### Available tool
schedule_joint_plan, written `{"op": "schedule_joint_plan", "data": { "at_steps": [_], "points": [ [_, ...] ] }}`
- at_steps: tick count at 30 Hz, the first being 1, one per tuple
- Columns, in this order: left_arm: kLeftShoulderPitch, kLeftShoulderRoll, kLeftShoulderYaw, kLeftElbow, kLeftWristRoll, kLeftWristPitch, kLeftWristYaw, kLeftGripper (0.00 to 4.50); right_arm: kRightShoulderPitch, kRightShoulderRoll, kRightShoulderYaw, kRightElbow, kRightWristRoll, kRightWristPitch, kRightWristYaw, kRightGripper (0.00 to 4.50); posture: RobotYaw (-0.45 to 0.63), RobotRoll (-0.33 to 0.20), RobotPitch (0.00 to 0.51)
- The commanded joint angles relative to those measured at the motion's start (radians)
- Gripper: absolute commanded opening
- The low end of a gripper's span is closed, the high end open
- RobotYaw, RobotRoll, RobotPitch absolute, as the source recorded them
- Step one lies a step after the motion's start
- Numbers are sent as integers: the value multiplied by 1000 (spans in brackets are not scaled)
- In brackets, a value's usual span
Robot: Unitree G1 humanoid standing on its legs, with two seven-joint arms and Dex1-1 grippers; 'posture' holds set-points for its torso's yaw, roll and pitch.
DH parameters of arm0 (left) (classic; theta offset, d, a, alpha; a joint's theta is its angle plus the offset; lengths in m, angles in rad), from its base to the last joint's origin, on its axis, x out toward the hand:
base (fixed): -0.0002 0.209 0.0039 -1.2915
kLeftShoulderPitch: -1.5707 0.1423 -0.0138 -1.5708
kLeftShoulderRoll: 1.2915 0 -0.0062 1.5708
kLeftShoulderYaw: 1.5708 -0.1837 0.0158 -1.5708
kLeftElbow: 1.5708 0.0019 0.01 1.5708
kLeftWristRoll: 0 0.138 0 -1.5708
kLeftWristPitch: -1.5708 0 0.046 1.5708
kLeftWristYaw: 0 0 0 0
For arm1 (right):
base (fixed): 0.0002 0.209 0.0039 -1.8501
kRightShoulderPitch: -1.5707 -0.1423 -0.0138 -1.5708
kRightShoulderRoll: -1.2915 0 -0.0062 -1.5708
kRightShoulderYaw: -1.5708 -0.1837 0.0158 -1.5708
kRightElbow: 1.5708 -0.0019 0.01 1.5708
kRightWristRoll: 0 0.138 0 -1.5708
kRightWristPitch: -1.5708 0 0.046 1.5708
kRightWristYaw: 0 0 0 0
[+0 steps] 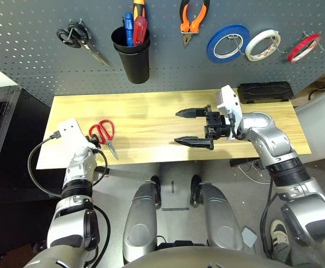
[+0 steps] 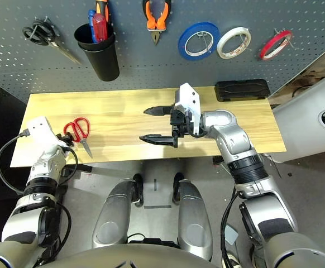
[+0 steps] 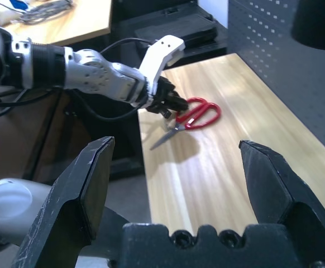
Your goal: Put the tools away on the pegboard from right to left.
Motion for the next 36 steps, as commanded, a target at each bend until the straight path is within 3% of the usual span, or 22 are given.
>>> {"op": "schedule_joint_plan", "data": {
  "at_steps": [1,8,16,26,36],
  "points": [
    [70,-26,8,-80,-14,42,12,44,1,-24,-25,41,0,-21,12,4500,-3,0,309],
    [192,-82,9,-449,-40,175,35,44,14,-53,-63,58,33,-40,54,4500,23,0,266],
    [233,-115,42,-812,-83,337,72,44,11,-122,-134,28,121,-21,157,4500,44,0,219],
    [228,-71,61,-1069,-72,449,71,44,-38,-197,-189,71,146,-22,198,4500,55,0,173],
    [138,5,102,-1114,-81,453,49,44,-116,-197,-263,88,209,3,171,4500,56,0,143]
  ]
}}
